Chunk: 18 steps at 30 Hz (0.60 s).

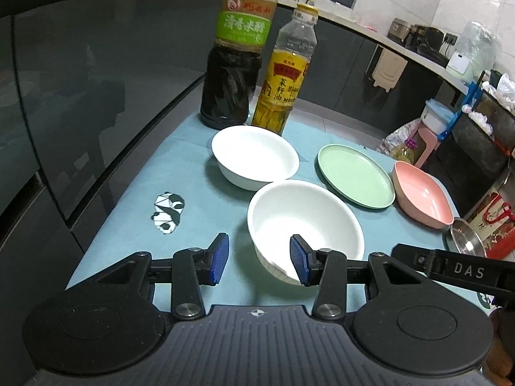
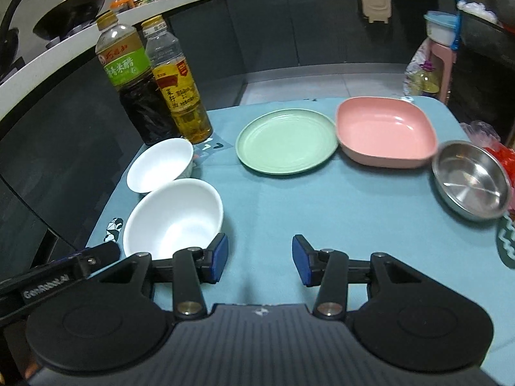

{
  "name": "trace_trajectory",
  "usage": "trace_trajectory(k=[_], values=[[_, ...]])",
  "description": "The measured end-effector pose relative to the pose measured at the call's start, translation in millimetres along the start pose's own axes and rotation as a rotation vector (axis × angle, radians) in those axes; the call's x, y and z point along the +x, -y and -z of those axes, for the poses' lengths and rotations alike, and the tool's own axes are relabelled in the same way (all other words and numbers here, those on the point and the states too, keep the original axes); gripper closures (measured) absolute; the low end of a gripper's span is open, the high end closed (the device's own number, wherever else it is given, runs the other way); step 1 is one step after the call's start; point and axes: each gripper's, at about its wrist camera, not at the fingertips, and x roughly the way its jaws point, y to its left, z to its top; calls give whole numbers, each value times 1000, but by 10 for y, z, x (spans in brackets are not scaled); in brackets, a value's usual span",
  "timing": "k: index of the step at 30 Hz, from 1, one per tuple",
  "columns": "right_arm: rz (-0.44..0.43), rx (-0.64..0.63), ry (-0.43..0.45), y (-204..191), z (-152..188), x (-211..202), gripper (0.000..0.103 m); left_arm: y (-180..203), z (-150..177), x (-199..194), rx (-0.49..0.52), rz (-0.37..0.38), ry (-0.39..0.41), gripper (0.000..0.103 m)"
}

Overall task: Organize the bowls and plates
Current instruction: 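Release the black bowl and move the right tool to the larger white bowl, then grasp the larger white bowl's rim with the right tool and lift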

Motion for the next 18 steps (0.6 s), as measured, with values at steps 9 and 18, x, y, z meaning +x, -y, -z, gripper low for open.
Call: trace_trajectory(k=[9,18], values=[[-11,-46,-50,-158,-134,280,63,-78,-91,275,-7,-30,-37,64],[-11,-83,-120,-296,-158,599,63,-138,-108,517,-3,-19,-89,64]])
